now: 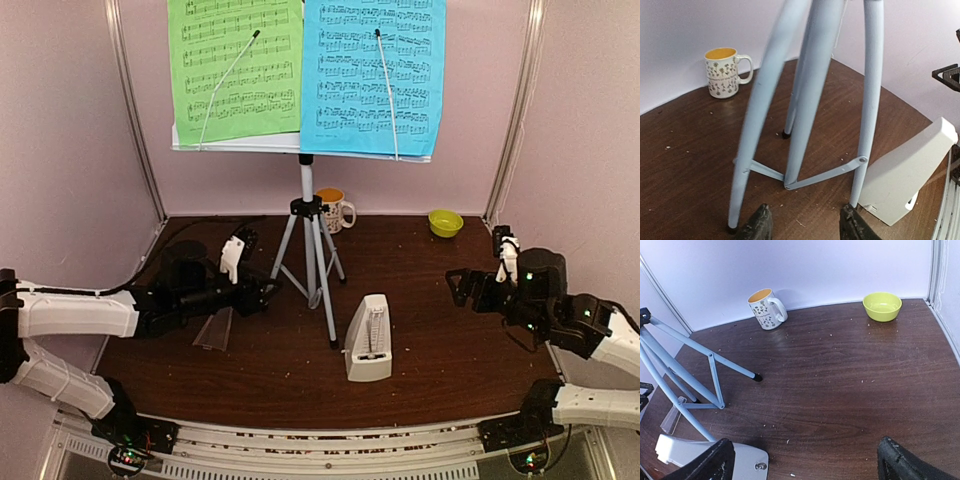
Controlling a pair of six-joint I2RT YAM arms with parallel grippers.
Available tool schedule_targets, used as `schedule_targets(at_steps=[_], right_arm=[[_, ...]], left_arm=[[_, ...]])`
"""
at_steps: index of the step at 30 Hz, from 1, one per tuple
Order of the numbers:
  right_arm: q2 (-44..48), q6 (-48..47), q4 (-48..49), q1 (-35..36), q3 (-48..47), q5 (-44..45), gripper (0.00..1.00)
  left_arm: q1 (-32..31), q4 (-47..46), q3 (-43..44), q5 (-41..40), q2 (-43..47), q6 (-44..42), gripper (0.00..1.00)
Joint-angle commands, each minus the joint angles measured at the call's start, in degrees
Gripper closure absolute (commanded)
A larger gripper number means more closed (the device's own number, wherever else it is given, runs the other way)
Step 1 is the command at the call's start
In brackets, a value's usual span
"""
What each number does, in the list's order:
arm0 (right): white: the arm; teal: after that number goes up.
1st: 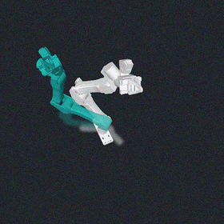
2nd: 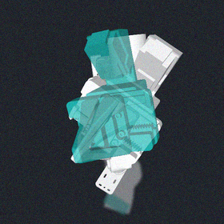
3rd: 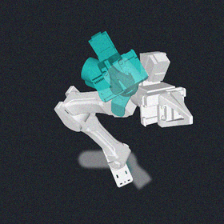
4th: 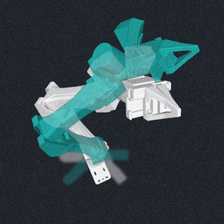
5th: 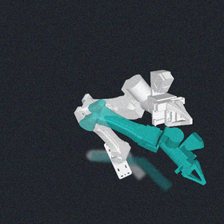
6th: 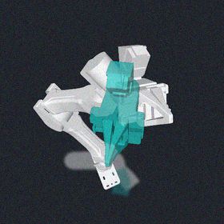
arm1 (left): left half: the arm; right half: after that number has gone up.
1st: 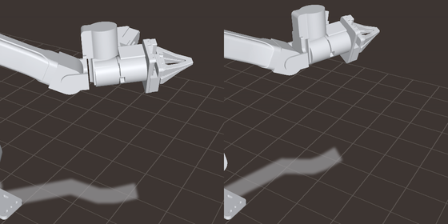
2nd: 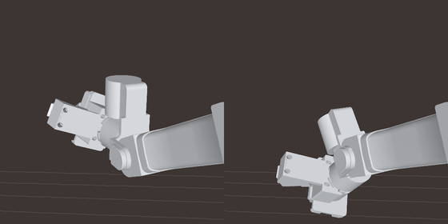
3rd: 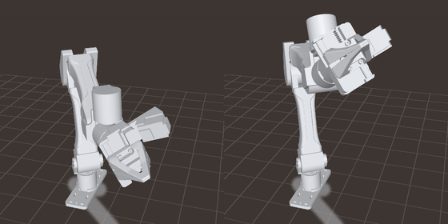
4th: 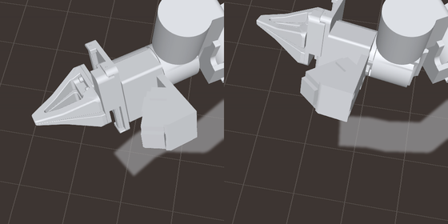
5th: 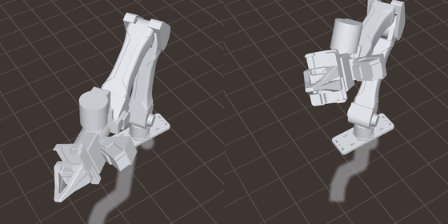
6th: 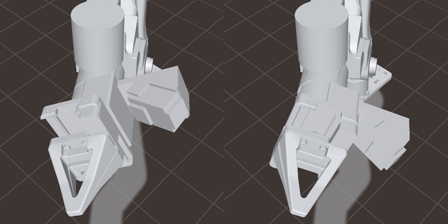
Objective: Set up the instrument practice props
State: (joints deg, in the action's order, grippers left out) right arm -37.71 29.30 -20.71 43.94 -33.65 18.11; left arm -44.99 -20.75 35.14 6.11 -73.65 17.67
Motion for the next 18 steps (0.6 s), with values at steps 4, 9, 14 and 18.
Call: schedule_targets(at_steps=[4, 9, 14, 18], right_arm=[[-7.0, -6.2, 6.9, -7.1, -7.4, -11.6, 0.00], [-13.6, -6.4, 11.4, -9.9, -9.8, -16.7, 0.00], [-17.2, -5.0, 16.2, -13.5, -8.7, -22.1, 0.00], [-19.3, -3.6, 20.1, -17.1, -6.2, -25.9, 0.00]], left_arm=[[4.4, 12.4, 4.3, -4.0, 7.7, -3.2, 0.50], [7.9, 20.2, 7.1, -7.9, 12.6, -2.0, 0.34], [13.5, 27.9, 8.1, -10.9, 16.8, 3.3, 0.03], [20.2, 32.2, 6.4, -9.1, 18.9, 7.6, 0.02]])
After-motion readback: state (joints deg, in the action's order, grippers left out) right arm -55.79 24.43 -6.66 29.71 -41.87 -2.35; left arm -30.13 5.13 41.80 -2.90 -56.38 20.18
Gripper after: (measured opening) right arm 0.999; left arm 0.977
